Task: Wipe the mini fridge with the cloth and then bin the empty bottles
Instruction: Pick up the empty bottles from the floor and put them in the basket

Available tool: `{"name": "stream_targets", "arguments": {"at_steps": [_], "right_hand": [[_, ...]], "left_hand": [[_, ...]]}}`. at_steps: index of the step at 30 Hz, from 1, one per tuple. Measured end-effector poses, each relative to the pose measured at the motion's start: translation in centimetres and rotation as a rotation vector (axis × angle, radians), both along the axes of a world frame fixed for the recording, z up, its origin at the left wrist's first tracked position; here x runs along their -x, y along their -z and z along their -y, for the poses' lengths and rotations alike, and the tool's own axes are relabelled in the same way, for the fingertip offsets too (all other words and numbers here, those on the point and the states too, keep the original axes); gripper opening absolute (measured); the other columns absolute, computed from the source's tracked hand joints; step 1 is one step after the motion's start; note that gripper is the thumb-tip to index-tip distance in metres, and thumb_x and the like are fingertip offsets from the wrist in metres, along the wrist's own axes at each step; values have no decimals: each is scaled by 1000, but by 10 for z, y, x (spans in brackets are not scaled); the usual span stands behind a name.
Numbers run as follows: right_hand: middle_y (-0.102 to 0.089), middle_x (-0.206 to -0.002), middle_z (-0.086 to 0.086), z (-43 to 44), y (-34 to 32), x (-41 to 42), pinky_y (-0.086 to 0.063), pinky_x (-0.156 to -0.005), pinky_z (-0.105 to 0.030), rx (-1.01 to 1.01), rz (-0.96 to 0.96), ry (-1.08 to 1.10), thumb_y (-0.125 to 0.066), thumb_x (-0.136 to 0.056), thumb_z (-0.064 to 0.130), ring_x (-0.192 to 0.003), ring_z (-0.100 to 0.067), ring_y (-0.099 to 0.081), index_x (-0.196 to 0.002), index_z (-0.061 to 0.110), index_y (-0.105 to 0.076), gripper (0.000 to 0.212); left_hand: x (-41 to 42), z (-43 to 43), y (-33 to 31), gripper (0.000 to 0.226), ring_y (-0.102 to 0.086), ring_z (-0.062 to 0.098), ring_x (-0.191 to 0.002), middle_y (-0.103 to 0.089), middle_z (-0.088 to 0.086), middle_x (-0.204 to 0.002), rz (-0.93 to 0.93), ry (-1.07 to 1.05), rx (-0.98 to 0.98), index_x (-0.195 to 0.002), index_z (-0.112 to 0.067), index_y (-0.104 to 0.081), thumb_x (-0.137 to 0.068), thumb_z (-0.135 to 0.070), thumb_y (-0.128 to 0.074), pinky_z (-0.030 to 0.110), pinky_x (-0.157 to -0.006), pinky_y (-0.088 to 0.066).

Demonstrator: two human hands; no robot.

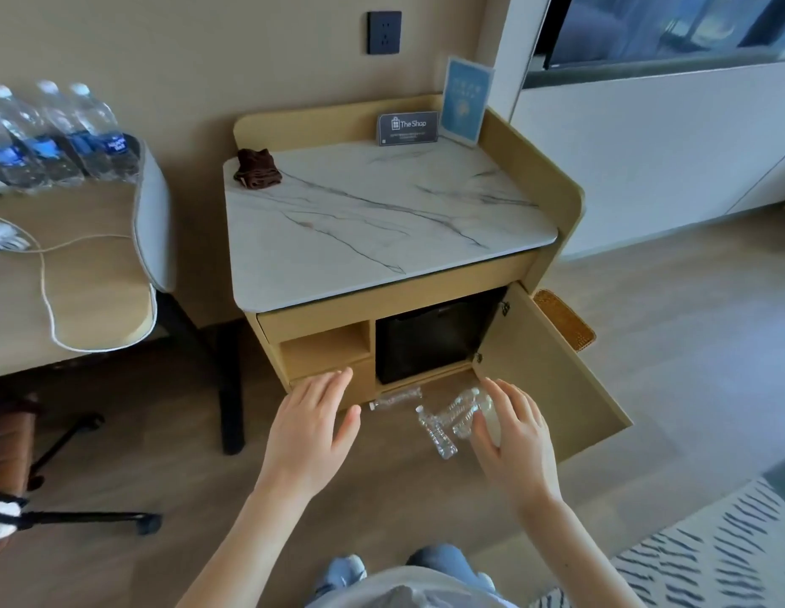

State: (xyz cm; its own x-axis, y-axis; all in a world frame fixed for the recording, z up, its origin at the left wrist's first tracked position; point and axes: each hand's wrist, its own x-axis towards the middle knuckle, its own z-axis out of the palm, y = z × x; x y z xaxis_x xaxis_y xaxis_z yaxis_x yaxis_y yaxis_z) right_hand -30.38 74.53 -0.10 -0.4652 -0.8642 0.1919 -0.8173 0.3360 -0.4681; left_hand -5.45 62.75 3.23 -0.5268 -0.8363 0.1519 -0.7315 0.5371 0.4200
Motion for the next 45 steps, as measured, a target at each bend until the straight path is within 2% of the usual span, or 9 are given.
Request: {"name": "stream_targets", "arguments": {"at_steps": [9, 15, 22, 30, 37, 41, 45], "right_hand": [[-62, -129, -9, -79, 13, 92, -49, -99, -49, -59, -2, -45, -69, -89, 18, -121, -32, -56, -133, 9, -60, 46], [-62, -129, -11, -100, 11, 145, -48, -99, -45, -56, 14, -123, -69, -90, 17, -120, -32, -56, -132, 6, -60, 45], [-59, -133, -8, -95, 9, 172, -46, -103, -44, -69, 52, -200, -64, -93, 21, -125, -28, -52, -137, 10, -57, 45], [-62, -130, -11, -36, 32, 164, -46, -100, -42, -86, 80, -172, -68, -90, 15, -122, -32, -56, -134, 8, -60, 46], [-59, -136, -9, 35, 73, 154, -46, -104, -45, -178, 139, -114, -63, -95, 25, -127, -29, -52, -140, 10, -55, 48], [-61, -132, -10, 77, 123, 153, -49, -99, -46, -187, 159, -73, -66, -92, 22, -122, -32, -56, -137, 9, -56, 48], [-61, -130, -11, 111, 204, 165, -48, -97, -42, -200, 166, -49, -69, -89, 20, -119, -33, -57, -135, 7, -57, 49]], "left_hand": [[94, -90, 19, 58, -61, 21, -117, -65, 1, -127, 45, -17, -82, -134, -10, -60, -94, -43, -34, 36, -94, -54], [142, -137, 25, 59, -60, 23, -116, -65, 1, -126, 17, -128, -105, -133, -9, -60, -94, -44, -34, 38, -95, -52], [159, -153, 25, 43, -59, 21, -119, -65, 1, -128, 27, -167, -115, -134, -10, -59, -97, -30, -55, 36, -95, -52], [166, -90, 47, 43, -61, 23, -114, -66, 3, -124, 54, -121, -128, -132, -8, -60, -92, -23, -66, 37, -93, -53], [173, 2, 91, 45, -59, 24, -117, -64, 4, -127, 72, -84, -197, -135, -8, -58, -94, -25, -62, 39, -96, -52], [179, 53, 143, 45, -58, 22, -120, -63, 4, -129, 96, -50, -216, -136, -10, -57, -95, -27, -61, 37, -98, -50], [195, 93, 224, 46, -57, 23, -121, -62, 3, -131, 105, -26, -242, -137, -9, -56, -95, -28, -60, 38, -100, -50]]}}
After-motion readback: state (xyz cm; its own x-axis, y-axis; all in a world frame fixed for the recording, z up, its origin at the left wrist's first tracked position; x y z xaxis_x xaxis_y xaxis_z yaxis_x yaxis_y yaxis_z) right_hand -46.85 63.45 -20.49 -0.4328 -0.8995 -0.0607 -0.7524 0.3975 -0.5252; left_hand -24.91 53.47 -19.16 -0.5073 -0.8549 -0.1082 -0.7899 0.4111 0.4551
